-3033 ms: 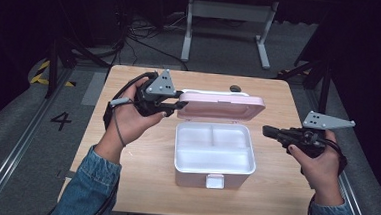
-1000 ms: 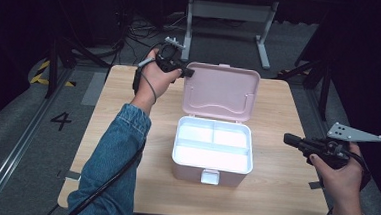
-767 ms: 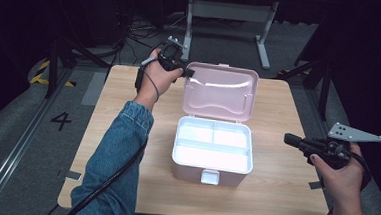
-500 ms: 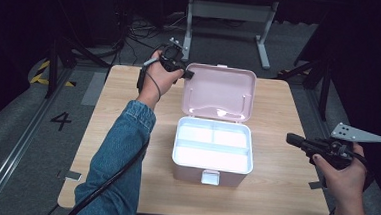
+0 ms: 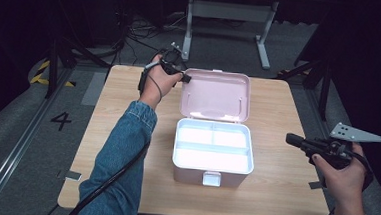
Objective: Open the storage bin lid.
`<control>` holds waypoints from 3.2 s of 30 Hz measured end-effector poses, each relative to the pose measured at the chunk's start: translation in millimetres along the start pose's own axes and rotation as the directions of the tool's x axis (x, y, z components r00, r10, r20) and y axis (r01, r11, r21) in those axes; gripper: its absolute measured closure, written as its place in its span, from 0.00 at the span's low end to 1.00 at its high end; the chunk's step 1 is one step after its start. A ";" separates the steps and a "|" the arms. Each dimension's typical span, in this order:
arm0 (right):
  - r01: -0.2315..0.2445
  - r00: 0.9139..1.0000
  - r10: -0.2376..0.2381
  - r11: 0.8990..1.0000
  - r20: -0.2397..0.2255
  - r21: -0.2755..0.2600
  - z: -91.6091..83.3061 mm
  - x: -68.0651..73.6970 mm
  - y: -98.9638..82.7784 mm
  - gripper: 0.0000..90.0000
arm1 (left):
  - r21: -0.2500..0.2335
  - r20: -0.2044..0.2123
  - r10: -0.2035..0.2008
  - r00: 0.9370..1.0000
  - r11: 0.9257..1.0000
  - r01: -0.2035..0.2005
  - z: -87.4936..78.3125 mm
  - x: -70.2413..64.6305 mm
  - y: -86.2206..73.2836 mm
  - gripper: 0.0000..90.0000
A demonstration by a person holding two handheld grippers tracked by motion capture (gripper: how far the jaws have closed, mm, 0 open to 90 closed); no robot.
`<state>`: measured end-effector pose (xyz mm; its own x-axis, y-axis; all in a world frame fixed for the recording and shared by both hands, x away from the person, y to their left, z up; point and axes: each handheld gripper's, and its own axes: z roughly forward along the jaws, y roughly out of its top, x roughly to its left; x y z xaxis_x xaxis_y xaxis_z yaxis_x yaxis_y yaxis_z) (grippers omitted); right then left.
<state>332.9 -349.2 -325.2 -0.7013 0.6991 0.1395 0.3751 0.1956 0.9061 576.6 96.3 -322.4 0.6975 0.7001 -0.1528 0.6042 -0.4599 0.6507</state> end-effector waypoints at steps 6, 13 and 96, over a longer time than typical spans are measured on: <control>-0.001 1.000 0.001 1.000 0.003 0.001 0.1 -1.1 -0.7 1.00 | 0.018 -0.004 -0.002 1.000 1.000 0.002 11.2 4.9 -3.8 0.78; -0.003 1.000 0.003 1.000 0.003 -0.004 -2.9 -2.2 -1.0 1.00 | 0.049 -0.008 -0.015 1.000 0.999 0.016 24.5 9.9 -10.6 0.79; 0.047 0.996 -0.075 0.869 0.038 0.492 75.9 -35.8 -20.6 0.78 | 0.054 -0.097 0.017 0.995 0.998 -0.012 -150.8 -49.2 -218.7 0.39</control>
<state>396.2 -326.0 -379.2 -0.7038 0.7082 0.0554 0.5916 0.5412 0.5976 352.0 244.8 -345.1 0.6670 0.7418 -0.0689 0.6158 -0.4969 0.6115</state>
